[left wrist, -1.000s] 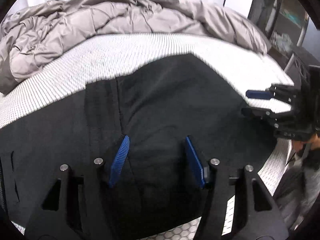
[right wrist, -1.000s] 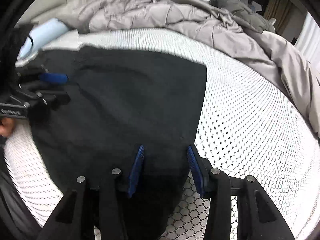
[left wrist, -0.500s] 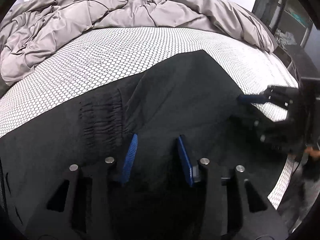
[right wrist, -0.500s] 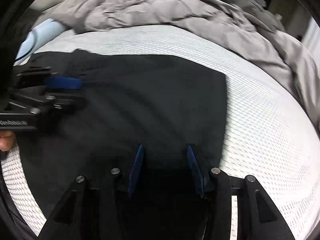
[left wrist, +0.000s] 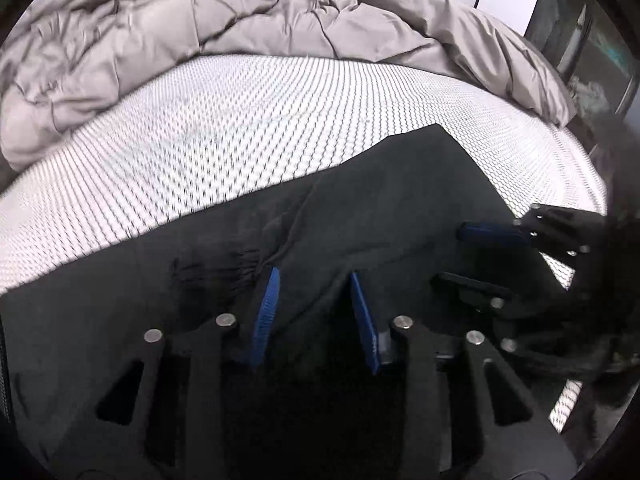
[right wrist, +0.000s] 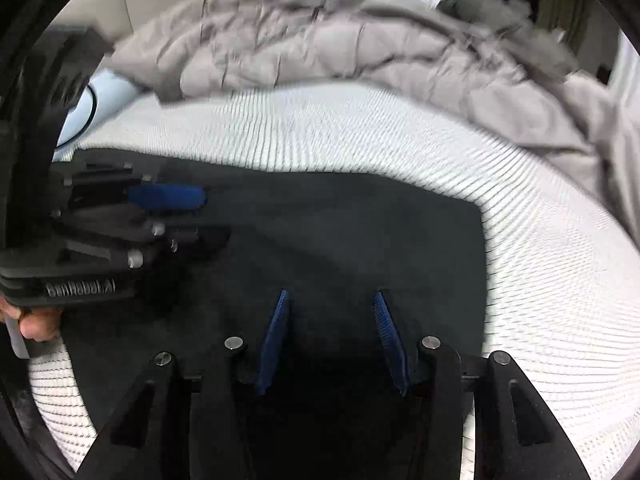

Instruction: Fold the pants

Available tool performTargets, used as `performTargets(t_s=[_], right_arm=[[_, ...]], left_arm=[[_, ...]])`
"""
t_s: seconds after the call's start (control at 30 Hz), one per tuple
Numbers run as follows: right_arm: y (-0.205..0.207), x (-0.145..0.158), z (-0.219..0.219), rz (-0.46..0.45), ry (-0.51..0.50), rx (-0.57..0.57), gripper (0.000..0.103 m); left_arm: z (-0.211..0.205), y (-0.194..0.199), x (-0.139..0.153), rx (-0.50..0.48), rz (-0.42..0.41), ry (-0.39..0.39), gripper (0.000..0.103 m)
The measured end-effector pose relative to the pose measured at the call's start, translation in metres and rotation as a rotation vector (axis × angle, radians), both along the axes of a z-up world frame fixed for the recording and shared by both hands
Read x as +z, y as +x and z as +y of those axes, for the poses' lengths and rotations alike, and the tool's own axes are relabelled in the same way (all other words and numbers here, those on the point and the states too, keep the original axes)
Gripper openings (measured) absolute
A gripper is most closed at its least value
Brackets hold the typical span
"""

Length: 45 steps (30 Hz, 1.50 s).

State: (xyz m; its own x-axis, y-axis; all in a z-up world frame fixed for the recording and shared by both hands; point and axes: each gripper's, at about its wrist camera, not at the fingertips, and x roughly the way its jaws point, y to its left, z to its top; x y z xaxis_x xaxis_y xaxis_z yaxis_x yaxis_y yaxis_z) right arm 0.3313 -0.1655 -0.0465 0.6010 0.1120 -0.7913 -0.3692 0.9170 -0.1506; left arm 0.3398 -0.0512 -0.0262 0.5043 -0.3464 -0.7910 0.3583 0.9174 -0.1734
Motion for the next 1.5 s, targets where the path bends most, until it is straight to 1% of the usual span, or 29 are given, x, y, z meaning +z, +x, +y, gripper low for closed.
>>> performTargets(t_s=[0.07,0.13,0.17,0.2,0.23,0.27,0.3,0.37,0.4,0.47,0.57,0.63,0.7,0.73,0.8,0.83,0.93,1.0,1.07,1.13,1.17,1.23,1.27,1.3,1.33,1.37,1.4,1.47,1.5], right_arm=[[-0.003,-0.002,-0.007,-0.031,-0.062,-0.011,0.046],[-0.003,0.003,-0.026,-0.049,-0.105,-0.091,0.046],[-0.001,0.004,-0.039,-0.067,-0.152,-0.156,0.047],[0.000,0.004,-0.049,-0.075,-0.177,-0.205,0.050],[0.000,0.006,-0.059,-0.070,-0.140,-0.222,0.054],[-0.001,0.011,-0.069,-0.056,-0.060,-0.222,0.054],[-0.003,0.017,-0.074,-0.057,-0.026,-0.234,0.054],[-0.010,0.033,-0.076,-0.117,-0.004,-0.252,0.054],[-0.013,0.040,-0.073,-0.133,0.020,-0.237,0.054],[-0.015,0.051,-0.057,-0.138,0.090,-0.166,0.054],[-0.006,0.047,-0.024,-0.116,0.137,-0.068,0.054],[0.005,0.033,-0.001,-0.078,0.143,-0.027,0.054],[0.011,0.018,0.010,-0.026,0.141,-0.026,0.054],[0.017,0.011,0.012,-0.012,0.112,-0.032,0.054],[0.021,0.002,0.011,-0.031,-0.023,-0.068,0.054],[0.023,0.002,0.003,-0.043,-0.055,-0.105,0.054],[0.025,0.008,-0.027,-0.073,-0.071,-0.206,0.054],[0.020,0.013,-0.044,-0.091,-0.082,-0.253,0.054],[0.007,0.025,-0.055,-0.099,-0.029,-0.274,0.054],[-0.004,0.040,-0.053,-0.115,0.027,-0.226,0.054],[-0.019,0.046,-0.043,-0.123,0.047,-0.158,0.054],[-0.034,0.047,-0.025,-0.101,0.062,-0.068,0.054],[-0.041,0.043,-0.015,-0.077,0.077,-0.027,0.054],[-0.046,0.037,-0.007,-0.045,0.101,0.005,0.054],[-0.049,0.029,0.001,-0.008,0.120,0.038,0.054],[-0.050,0.020,0.009,0.024,0.123,0.069,0.054],[-0.053,0.011,0.016,0.041,0.094,0.082,0.054],[-0.060,0.002,0.020,0.020,0.029,0.090,0.054],[-0.064,0.001,0.017,0.013,0.005,0.087,0.054]], left_arm=[[0.008,-0.002,0.000,-0.017,-0.004,-0.015,0.025],[0.013,-0.007,0.001,-0.020,-0.007,-0.029,0.025],[0.014,-0.009,0.001,-0.018,-0.010,-0.024,0.025],[0.014,-0.011,0.001,-0.016,-0.016,-0.012,0.025],[0.012,-0.013,0.003,-0.013,-0.023,0.006,0.025],[0.011,-0.015,0.006,-0.007,-0.027,0.023,0.025],[0.010,-0.018,0.011,0.002,-0.029,0.041,0.025],[0.013,-0.023,0.024,0.022,-0.062,0.043,0.025],[0.014,-0.025,0.033,0.027,-0.088,0.022,0.026],[0.015,-0.020,0.040,0.057,-0.100,0.003,0.026],[0.011,0.000,0.027,0.092,-0.044,-0.009,0.026],[0.008,0.010,0.015,0.091,-0.017,0.006,0.026],[0.010,0.014,0.006,0.084,-0.012,0.018,0.026],[0.014,0.014,0.005,0.065,-0.017,0.000,0.026],[0.021,0.013,0.002,0.049,-0.006,-0.024,0.022],[0.027,0.013,0.001,0.050,0.000,-0.039,0.021],[0.043,0.007,0.003,0.069,0.030,-0.084,0.021],[0.052,0.000,0.010,0.114,0.021,-0.047,0.021],[0.059,-0.012,0.021,0.160,-0.012,0.006,0.021],[0.064,-0.028,0.034,0.151,-0.063,-0.015,0.021],[0.063,-0.042,0.042,0.154,-0.099,-0.020,0.021],[0.057,-0.060,0.047,0.126,-0.115,-0.054,0.022],[0.048,-0.071,0.046,0.083,-0.112,-0.080,0.022],[0.041,-0.079,0.045,0.054,-0.107,-0.081,0.023],[0.031,-0.086,0.042,0.023,-0.104,-0.056,0.023],[0.021,-0.092,0.037,-0.002,-0.114,-0.010,0.023],[0.012,-0.099,0.030,-0.046,-0.120,0.037,0.023],[0.003,-0.105,0.014,-0.101,-0.090,0.109,0.024],[0.008,-0.109,0.008,-0.105,-0.079,0.110,0.025]])
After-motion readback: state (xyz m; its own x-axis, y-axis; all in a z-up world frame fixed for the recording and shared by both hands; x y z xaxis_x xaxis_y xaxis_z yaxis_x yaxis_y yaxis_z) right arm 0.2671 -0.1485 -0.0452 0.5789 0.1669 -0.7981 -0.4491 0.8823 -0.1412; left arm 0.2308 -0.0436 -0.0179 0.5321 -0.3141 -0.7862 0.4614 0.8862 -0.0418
